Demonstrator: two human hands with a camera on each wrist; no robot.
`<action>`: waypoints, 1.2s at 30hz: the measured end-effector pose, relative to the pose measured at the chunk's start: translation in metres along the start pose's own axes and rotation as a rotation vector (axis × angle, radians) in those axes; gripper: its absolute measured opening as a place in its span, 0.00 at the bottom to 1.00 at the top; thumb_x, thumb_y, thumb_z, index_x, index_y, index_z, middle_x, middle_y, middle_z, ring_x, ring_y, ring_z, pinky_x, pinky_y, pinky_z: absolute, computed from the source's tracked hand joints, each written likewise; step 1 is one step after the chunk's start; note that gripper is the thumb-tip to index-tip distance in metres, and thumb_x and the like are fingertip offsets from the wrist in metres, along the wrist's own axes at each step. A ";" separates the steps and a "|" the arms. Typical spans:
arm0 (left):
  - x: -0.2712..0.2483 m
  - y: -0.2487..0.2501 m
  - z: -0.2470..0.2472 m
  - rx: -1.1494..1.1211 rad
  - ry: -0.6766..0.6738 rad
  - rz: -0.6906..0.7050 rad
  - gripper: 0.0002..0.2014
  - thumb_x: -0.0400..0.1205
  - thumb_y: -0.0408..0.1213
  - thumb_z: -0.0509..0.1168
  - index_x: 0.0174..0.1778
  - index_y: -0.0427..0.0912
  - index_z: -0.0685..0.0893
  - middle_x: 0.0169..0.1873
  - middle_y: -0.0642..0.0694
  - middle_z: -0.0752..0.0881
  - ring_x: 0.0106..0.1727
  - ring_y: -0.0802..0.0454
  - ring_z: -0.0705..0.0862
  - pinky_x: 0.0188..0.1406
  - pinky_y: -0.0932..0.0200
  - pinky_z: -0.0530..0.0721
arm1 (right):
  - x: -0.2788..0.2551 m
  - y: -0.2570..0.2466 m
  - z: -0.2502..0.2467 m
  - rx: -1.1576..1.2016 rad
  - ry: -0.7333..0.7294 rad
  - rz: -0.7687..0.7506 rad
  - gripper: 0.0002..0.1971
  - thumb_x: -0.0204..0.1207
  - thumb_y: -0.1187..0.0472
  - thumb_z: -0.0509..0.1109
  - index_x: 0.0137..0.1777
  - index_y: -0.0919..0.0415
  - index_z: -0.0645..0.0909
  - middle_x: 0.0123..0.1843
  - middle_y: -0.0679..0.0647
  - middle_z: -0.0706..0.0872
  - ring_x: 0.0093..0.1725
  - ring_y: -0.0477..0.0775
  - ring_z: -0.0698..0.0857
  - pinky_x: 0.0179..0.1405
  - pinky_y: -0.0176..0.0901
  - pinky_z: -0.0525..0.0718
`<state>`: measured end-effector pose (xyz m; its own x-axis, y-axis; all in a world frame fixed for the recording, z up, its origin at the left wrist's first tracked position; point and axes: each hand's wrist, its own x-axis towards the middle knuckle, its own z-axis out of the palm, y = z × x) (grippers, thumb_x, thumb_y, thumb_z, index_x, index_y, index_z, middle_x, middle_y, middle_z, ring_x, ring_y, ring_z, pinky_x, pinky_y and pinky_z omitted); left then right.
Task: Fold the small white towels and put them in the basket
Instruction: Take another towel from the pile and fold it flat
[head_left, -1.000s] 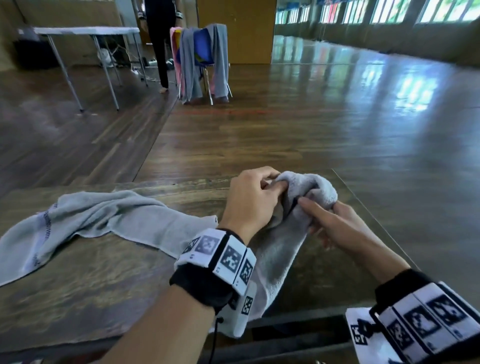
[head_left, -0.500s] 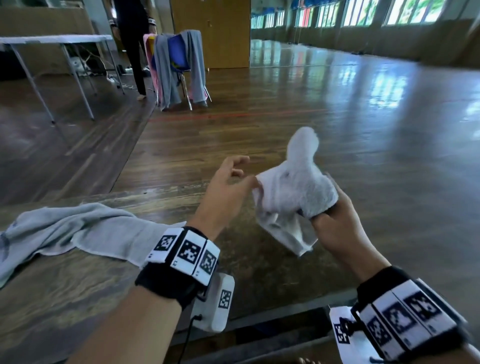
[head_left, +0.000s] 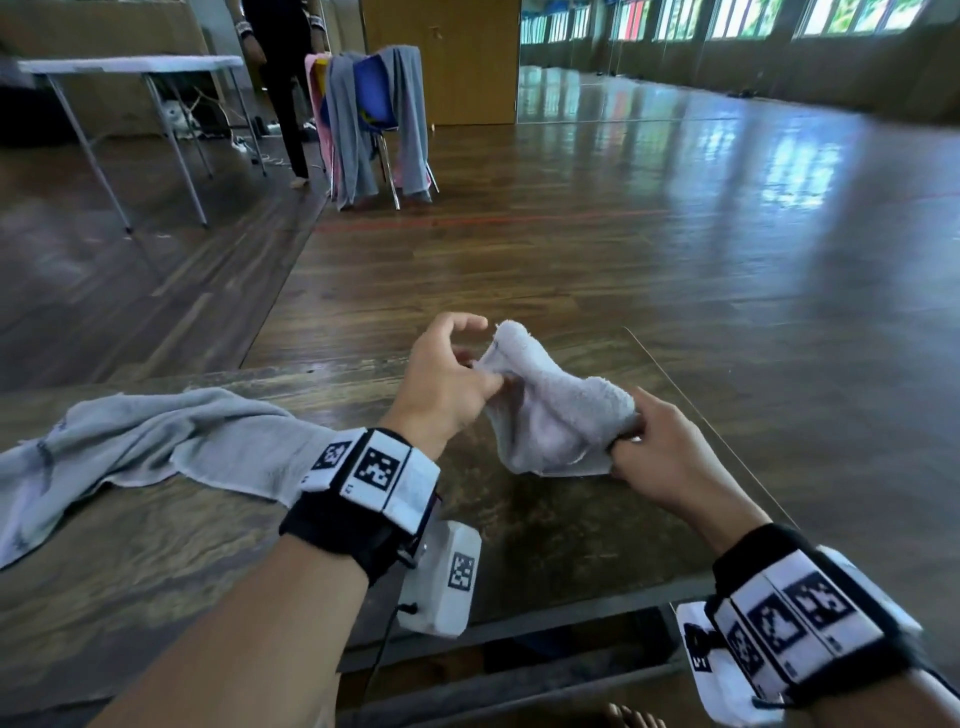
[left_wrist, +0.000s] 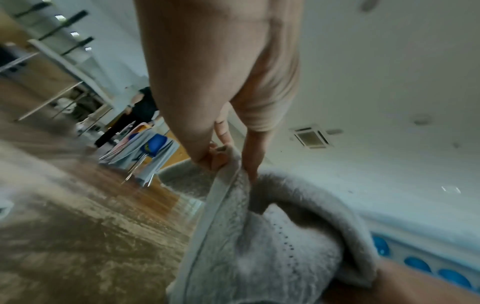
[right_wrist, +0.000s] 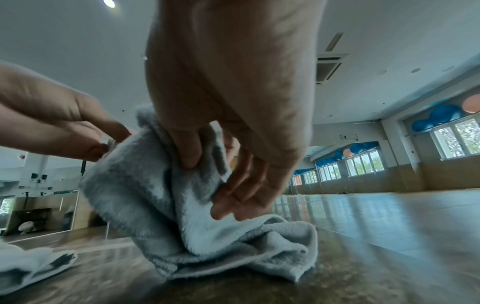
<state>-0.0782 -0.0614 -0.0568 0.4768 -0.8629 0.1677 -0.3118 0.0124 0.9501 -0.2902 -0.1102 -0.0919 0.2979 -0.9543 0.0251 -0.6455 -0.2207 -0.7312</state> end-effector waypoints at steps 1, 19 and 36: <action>0.001 0.001 -0.004 -0.032 0.036 -0.007 0.28 0.70 0.30 0.79 0.63 0.54 0.81 0.49 0.48 0.82 0.48 0.57 0.83 0.39 0.64 0.86 | -0.001 -0.002 0.000 -0.081 0.013 0.080 0.11 0.71 0.57 0.67 0.53 0.48 0.79 0.46 0.52 0.89 0.46 0.59 0.87 0.46 0.49 0.88; -0.021 0.026 -0.007 -0.270 -0.317 0.104 0.19 0.64 0.24 0.63 0.46 0.48 0.85 0.42 0.47 0.75 0.36 0.62 0.74 0.33 0.69 0.73 | 0.000 -0.018 0.030 0.018 -0.116 -0.095 0.53 0.64 0.37 0.82 0.83 0.52 0.57 0.66 0.52 0.80 0.68 0.55 0.77 0.67 0.53 0.77; -0.013 0.011 -0.029 0.204 -0.402 0.106 0.27 0.75 0.19 0.67 0.54 0.60 0.90 0.34 0.57 0.89 0.30 0.46 0.76 0.31 0.52 0.75 | -0.001 -0.027 0.011 0.239 0.205 -0.298 0.15 0.77 0.69 0.71 0.53 0.45 0.84 0.43 0.40 0.90 0.46 0.37 0.87 0.38 0.25 0.81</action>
<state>-0.0639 -0.0356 -0.0408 0.0894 -0.9901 0.1079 -0.5164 0.0465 0.8551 -0.2649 -0.1012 -0.0795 0.2857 -0.8814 0.3762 -0.3642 -0.4629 -0.8081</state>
